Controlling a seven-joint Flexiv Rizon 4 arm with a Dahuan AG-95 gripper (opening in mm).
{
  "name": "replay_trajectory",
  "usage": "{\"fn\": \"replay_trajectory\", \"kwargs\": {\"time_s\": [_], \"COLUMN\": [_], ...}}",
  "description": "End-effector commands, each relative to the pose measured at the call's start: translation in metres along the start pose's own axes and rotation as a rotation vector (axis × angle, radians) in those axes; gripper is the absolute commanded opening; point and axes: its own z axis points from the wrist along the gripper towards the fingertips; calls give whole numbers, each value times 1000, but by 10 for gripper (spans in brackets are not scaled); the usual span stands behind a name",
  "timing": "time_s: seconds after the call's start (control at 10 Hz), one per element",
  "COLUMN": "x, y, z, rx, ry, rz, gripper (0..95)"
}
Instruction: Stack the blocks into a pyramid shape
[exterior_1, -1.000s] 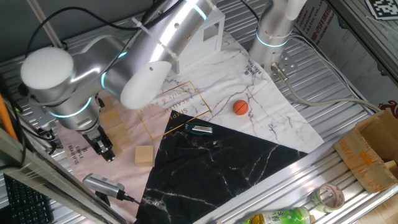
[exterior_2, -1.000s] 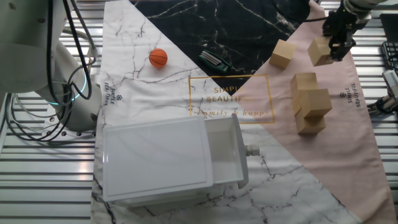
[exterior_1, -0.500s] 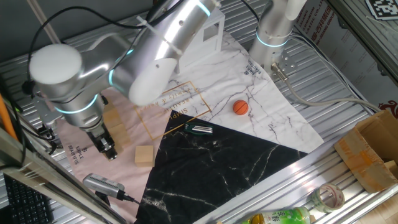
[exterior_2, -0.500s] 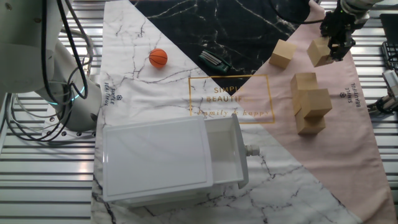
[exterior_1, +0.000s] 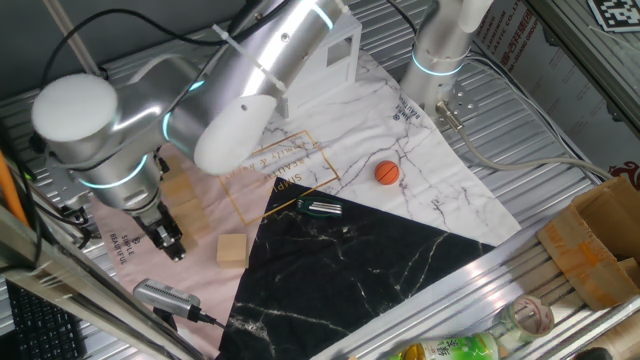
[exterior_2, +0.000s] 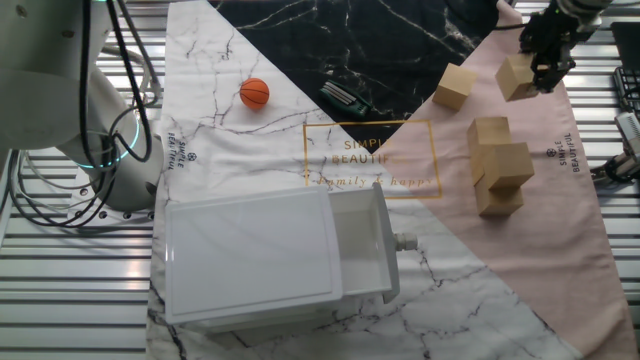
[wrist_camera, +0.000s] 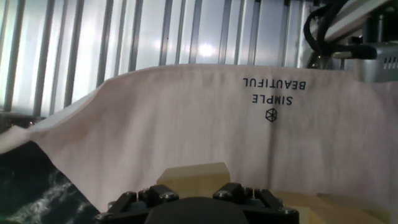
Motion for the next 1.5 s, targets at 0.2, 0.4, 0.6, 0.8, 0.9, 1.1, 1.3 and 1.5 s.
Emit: {"fn": "replay_trajectory", "kwargs": {"time_s": [0.2,0.4,0.6,0.8,0.9,1.1,1.3,1.5], "x": [5,8,10,17,23,29,30,30], "y": [5,12,21,28,33,40,40,40], "z": [-3,-6,-6,-5,-4,0,1,1], "rx": [-4,-14,-20,-32,-30,-31,-30,-27], "ry": [-9,-8,-3,0,9,21,36,43], "rz": [-6,-48,-106,-219,-310,-507,-637,-695], "gripper": [0,0,0,0,0,0,0,0]}}
